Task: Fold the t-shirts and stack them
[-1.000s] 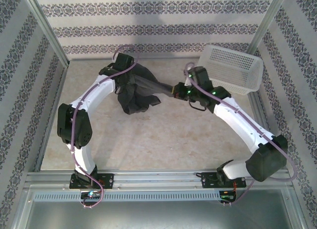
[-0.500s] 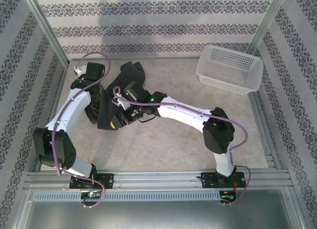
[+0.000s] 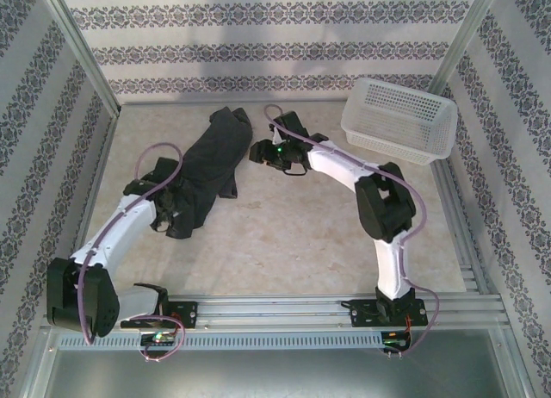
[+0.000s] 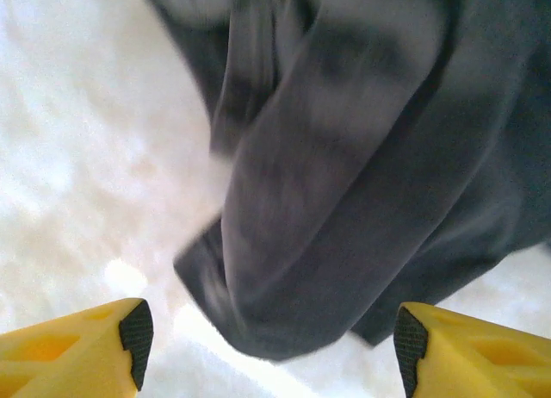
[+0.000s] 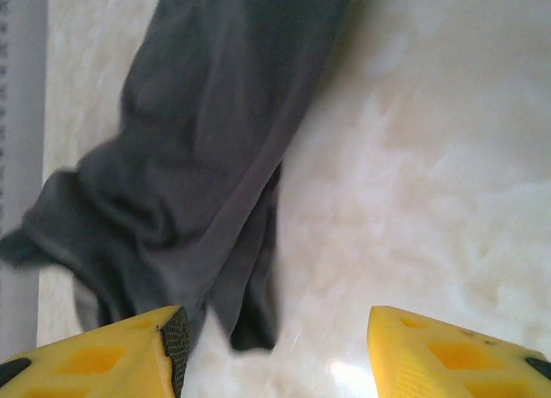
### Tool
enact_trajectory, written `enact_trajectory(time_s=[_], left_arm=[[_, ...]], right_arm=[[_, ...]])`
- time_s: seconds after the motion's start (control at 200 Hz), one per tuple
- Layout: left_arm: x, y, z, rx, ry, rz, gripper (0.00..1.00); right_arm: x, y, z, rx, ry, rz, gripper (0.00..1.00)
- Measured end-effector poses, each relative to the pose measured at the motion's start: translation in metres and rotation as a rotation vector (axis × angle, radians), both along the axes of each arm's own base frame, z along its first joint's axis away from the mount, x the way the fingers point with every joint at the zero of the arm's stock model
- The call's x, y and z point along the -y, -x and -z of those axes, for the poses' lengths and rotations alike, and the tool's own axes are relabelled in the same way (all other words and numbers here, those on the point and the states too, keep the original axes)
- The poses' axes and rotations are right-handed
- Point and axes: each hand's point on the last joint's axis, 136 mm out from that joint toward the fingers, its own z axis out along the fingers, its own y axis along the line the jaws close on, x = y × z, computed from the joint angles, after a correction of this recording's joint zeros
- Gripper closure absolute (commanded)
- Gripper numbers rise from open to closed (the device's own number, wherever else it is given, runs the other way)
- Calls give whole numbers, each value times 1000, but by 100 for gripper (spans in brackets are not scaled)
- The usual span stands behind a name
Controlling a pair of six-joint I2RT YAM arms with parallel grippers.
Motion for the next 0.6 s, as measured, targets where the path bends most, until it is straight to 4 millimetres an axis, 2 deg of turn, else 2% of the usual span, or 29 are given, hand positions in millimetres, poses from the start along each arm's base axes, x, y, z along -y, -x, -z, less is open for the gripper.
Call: enact_trajectory(time_s=[0.07,0.125,0.18,0.385,0.475,0.57,0.6], left_arm=[[7,15,19,-52,56,-28,25],[12,19,29,-67,94,-51,26],[17,17,36,-66,130,-71,28],[32,5,70,-104,207,-117,42],[30,5,75,-114,202,-133,54],[32,-5,73,-72,212,-133,74],[32,-8,73,-62,215,-130,81]], right_arm=[[-3,-19,18,-24,-4,43,42],[-8,-32,28,-36,-11,64,43],[-15,-43,35,-39,-19,75,43],[-33,-77,41,-36,-70,130,49],[-37,-84,53,-55,-84,151,53],[-40,-87,71,-86,-95,175,60],[-41,-89,67,-88,-108,179,65]])
